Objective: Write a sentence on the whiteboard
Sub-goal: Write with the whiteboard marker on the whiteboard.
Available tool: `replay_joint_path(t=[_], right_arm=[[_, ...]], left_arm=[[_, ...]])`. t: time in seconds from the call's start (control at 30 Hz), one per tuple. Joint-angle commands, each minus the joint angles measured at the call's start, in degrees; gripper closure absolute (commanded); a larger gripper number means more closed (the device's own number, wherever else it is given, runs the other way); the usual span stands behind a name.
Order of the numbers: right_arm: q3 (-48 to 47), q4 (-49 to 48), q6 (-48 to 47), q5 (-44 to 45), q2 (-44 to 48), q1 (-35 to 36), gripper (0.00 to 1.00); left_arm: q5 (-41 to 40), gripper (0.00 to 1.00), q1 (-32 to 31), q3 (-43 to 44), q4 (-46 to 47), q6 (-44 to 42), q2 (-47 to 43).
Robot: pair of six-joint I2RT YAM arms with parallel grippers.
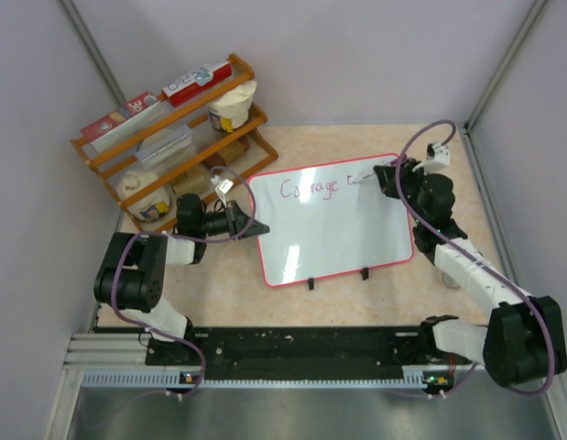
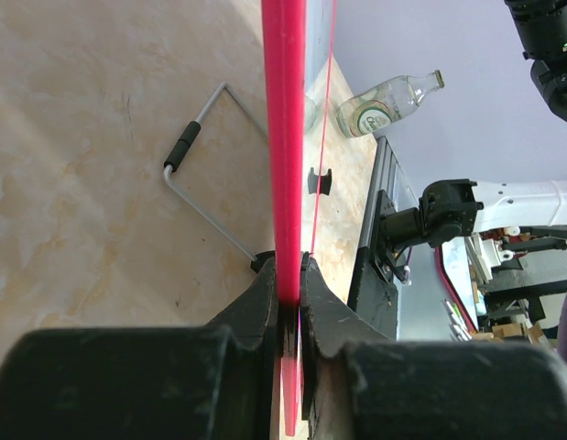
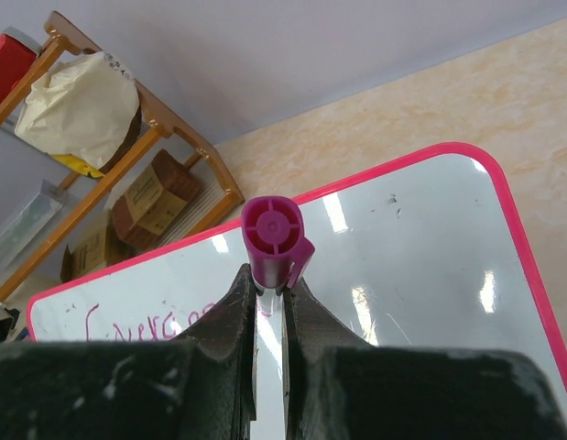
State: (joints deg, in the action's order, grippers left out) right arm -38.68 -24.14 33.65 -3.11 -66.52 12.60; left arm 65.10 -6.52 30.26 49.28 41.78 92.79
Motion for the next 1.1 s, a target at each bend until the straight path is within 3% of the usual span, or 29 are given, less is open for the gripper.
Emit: replay_joint_path(t=[0.0,1.07], right_arm=[[-2.0,-1.3,-0.5,1.6,3.3,-0.5,1.0],[-4.9,-2.1,-1.4,2.1,-3.7,-0.6,1.0]], left_arm=[[-3.8,1.0,0.0,1.1,1.6,-4.2,0.5],[-3.8,1.0,0.0,1.1,1.7,-4.2,0.5]])
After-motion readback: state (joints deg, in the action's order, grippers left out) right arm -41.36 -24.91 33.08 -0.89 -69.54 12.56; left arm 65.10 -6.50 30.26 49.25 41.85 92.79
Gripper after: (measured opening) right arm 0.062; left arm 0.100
